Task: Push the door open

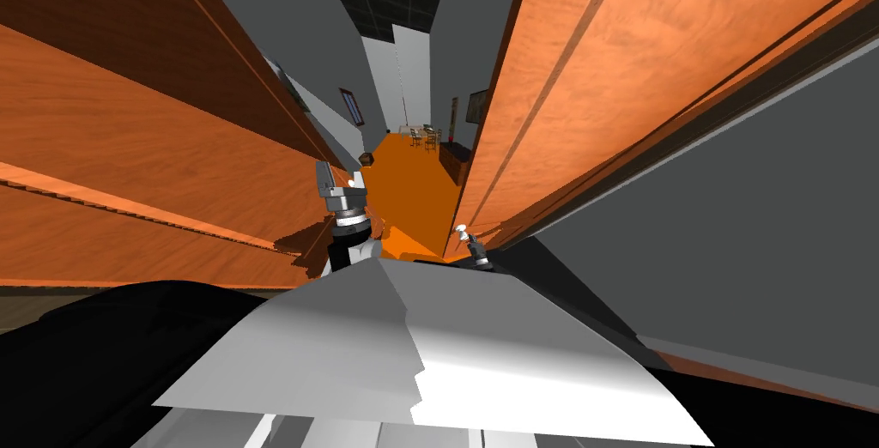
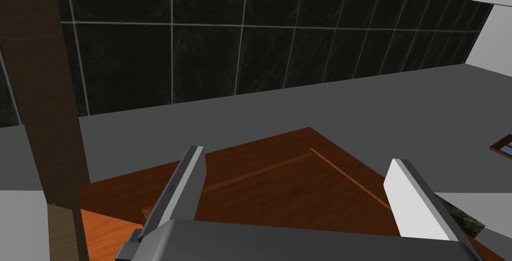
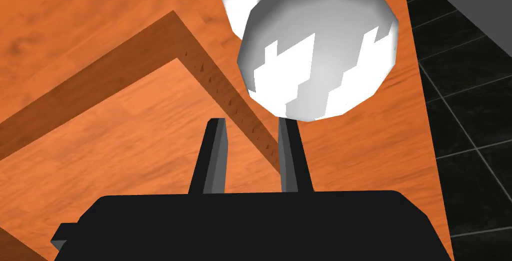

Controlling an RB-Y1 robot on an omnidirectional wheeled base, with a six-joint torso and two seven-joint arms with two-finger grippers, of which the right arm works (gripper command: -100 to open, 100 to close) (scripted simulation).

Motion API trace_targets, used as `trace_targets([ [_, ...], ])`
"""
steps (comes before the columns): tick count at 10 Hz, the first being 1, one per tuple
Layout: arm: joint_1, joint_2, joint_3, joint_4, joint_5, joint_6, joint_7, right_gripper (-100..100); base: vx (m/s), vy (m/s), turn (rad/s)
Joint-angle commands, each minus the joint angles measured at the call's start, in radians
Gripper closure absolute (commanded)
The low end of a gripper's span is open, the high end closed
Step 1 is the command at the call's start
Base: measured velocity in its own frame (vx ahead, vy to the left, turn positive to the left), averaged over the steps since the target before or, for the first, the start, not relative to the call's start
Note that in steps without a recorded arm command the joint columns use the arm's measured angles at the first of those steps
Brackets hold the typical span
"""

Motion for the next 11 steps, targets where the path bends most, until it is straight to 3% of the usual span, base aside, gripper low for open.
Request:
trace_targets([
  [1, 0.018, -0.008, -0.011, 0.000, 0.025, -0.019, 0.050, -100, -0.054, 0.030, -0.079],
  [11, 0.119, -0.042, -0.068, -0.039, 0.150, -0.085, 0.293, -100, -0.050, 0.034, -0.052],
])
